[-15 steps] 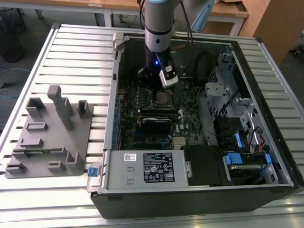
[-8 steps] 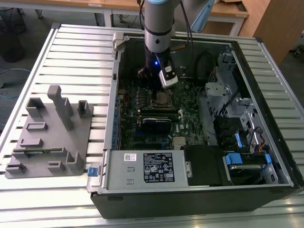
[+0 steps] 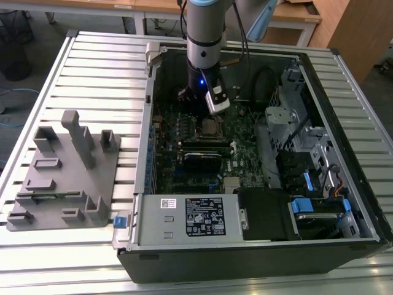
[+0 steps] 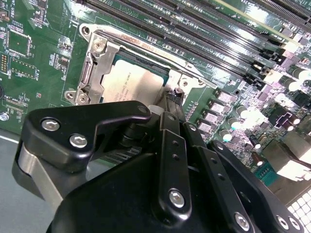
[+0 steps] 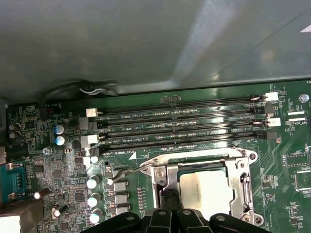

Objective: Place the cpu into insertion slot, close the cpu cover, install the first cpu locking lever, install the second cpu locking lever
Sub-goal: 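Close the cpu cover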

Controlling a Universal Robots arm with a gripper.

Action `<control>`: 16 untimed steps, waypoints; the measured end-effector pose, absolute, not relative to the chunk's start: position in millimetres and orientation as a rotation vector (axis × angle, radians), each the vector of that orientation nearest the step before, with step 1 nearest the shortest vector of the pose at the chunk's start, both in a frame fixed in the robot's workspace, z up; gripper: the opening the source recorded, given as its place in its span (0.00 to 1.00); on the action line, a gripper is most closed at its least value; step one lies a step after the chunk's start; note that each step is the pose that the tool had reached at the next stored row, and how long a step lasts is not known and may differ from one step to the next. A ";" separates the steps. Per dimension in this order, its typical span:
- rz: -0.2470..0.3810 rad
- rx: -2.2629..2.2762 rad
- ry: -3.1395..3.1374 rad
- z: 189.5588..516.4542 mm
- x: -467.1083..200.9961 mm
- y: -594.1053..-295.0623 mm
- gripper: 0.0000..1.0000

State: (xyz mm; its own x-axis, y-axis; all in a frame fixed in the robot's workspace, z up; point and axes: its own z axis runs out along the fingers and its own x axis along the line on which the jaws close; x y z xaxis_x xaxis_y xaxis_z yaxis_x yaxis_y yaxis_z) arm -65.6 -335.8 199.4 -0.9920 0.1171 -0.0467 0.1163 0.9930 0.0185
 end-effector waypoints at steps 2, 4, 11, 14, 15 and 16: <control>0.023 0.181 3.089 198.7 -65.6 -335.9 0.10; 0.023 0.181 3.089 198.0 -65.7 -336.0 0.10; 0.024 0.181 3.089 197.5 -65.6 -335.9 0.10; 0.024 0.181 3.089 197.6 -65.6 -335.8 0.10; 0.025 0.181 3.088 197.8 -65.6 -335.8 0.10; 0.025 0.181 3.088 198.2 -65.5 -335.7 0.10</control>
State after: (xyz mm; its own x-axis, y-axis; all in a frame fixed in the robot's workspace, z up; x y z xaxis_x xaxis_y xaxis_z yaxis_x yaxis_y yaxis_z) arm -65.5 -335.7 198.2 -0.9920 0.1171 -0.0470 0.1163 0.9930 0.0192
